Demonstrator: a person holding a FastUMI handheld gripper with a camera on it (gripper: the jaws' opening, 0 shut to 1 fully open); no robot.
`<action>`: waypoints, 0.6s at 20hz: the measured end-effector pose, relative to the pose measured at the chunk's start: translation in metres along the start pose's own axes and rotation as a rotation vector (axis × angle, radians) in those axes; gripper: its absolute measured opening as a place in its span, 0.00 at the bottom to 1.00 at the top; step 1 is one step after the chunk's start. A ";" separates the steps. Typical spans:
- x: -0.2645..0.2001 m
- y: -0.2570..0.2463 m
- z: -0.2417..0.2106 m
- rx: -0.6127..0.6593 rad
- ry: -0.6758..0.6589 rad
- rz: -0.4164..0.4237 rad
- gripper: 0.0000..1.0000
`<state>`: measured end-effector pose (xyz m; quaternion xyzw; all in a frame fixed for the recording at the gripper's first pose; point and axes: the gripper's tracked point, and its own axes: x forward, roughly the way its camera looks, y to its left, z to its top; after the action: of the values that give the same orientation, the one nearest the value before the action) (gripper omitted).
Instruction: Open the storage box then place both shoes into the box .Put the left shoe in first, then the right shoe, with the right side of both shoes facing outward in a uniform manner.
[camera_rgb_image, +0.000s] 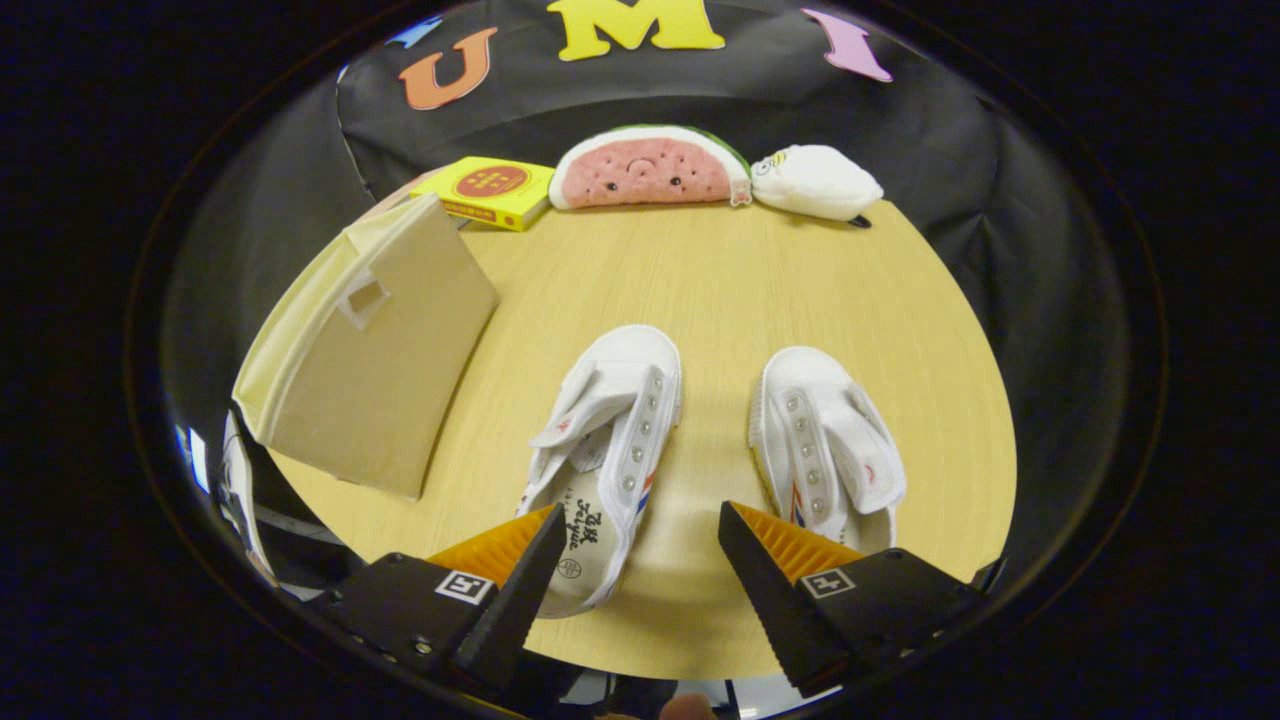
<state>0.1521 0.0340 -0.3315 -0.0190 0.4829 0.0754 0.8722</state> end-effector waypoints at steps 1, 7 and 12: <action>0.008 0.000 -0.001 0.004 0.028 0.001 0.95; 0.031 0.006 -0.005 0.082 0.135 0.046 0.68; 0.036 0.013 -0.009 0.194 0.225 0.084 0.08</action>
<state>0.1615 0.0501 -0.3663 0.0773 0.5830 0.0622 0.8064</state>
